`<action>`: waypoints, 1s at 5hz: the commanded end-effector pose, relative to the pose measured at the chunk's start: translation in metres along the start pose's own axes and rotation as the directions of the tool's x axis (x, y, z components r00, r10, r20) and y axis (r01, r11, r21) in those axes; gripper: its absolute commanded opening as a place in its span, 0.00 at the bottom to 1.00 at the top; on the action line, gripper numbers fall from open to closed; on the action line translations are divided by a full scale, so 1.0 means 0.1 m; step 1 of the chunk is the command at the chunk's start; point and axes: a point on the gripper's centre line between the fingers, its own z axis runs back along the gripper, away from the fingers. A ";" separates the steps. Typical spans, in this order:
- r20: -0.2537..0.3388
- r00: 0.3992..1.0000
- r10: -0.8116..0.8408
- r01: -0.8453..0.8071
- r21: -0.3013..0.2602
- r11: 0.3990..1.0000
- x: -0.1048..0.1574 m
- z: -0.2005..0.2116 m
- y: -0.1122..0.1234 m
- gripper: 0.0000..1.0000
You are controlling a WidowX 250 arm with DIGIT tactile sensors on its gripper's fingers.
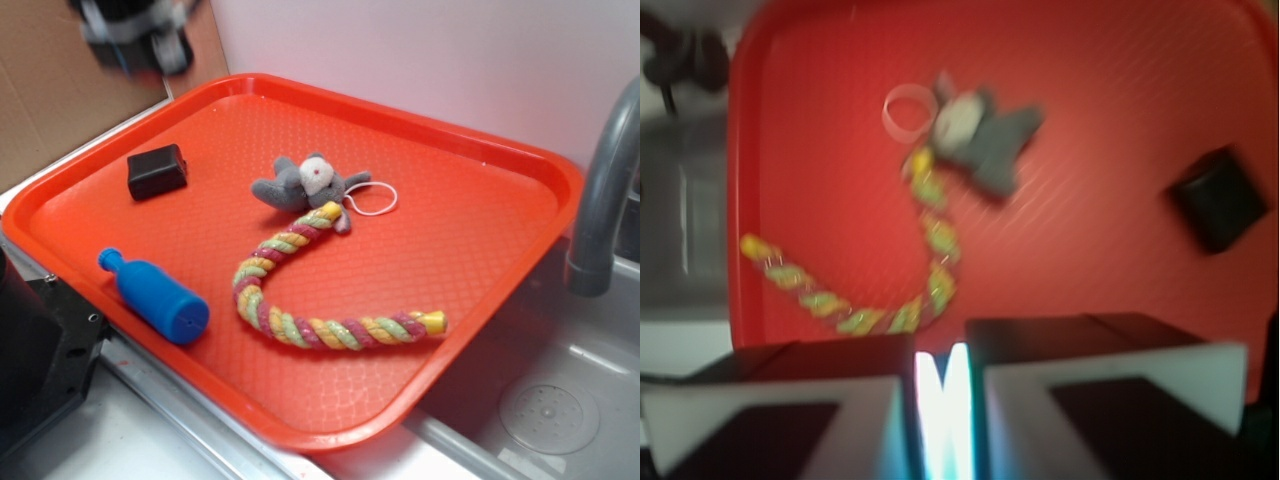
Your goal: Grab the multicolored rope.
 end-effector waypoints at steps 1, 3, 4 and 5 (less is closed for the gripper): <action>0.037 0.999 0.024 -0.021 -0.056 0.998 0.17 0.29 0.15 0.00; -0.055 0.978 0.200 -0.200 0.011 0.980 0.01 -0.68 -0.10 1.00; -0.083 0.967 0.240 -0.239 0.025 0.971 -0.09 -1.19 -0.16 1.00; -0.109 0.961 0.256 -0.254 0.031 0.967 -0.11 -1.41 -0.16 1.00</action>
